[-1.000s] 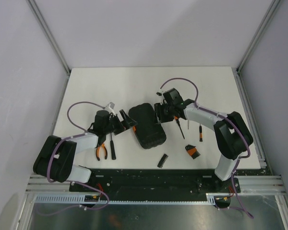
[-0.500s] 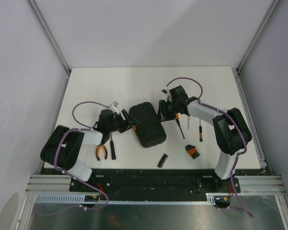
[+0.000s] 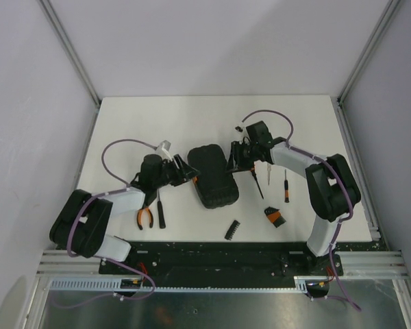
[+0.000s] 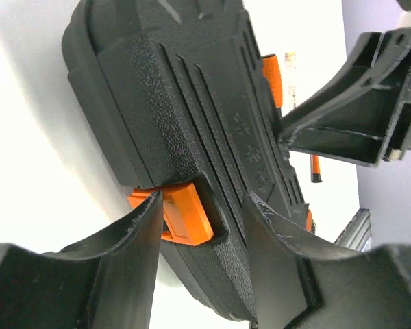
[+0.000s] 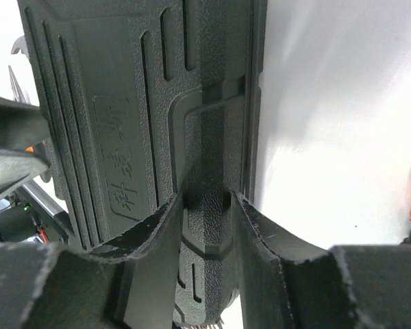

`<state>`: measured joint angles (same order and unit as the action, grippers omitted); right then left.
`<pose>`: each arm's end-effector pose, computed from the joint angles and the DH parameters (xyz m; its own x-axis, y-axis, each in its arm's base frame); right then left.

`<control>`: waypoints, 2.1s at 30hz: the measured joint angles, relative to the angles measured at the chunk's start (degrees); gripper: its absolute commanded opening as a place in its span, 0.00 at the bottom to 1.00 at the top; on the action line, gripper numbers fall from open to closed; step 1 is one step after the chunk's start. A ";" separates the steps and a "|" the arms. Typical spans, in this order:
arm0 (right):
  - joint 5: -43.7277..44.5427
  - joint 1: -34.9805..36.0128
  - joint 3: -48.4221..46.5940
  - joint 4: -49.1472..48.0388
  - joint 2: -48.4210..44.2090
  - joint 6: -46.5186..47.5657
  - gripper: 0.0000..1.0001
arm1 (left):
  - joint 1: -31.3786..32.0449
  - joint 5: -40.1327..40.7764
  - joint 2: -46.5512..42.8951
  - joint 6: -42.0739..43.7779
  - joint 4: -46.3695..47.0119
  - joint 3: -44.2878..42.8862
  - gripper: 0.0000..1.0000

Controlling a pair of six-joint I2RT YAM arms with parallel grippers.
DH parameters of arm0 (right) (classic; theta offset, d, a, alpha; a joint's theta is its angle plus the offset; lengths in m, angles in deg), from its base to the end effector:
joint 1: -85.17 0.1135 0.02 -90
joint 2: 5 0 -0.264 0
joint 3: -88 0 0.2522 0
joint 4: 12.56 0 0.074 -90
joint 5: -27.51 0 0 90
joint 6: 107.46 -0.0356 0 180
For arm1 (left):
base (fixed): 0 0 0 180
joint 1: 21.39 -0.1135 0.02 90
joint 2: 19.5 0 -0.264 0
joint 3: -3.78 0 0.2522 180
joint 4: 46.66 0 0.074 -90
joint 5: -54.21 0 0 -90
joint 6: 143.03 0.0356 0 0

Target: Pack the tool kit

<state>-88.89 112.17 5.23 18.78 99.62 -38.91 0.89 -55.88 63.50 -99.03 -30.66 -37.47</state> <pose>0.3351 0.1885 0.1903 -0.8995 -0.0907 -0.4275 -0.3385 0.7632 0.5504 0.2477 -0.1147 0.1609 -0.7413 -0.4263 -0.5183 0.1570 0.6407 -0.7516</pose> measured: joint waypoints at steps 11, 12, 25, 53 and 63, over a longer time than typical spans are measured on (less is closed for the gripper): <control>6.19 -1.31 0.07 -0.85 -1.20 0.04 0.40 | 2.99 -1.42 -3.41 2.03 -0.15 -4.13 0.50; 6.73 -1.36 0.07 -0.94 -1.25 0.07 0.40 | 3.26 -1.79 -3.41 2.05 0.09 -4.48 0.50; 9.77 -1.20 3.52 -2.19 -1.33 0.11 0.40 | 7.74 -7.41 1.31 2.14 3.69 -12.33 0.53; 28.61 -2.58 4.50 -0.50 -17.31 -1.36 0.59 | 8.24 -7.26 9.46 5.99 -1.79 -23.78 0.58; 24.52 0.96 4.50 0.92 -27.76 2.82 0.70 | 8.24 -4.48 6.86 9.35 -7.93 -25.31 0.70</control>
<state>-64.36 113.13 9.73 19.70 71.86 -36.09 9.13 -60.36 70.37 -89.68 -38.60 -62.78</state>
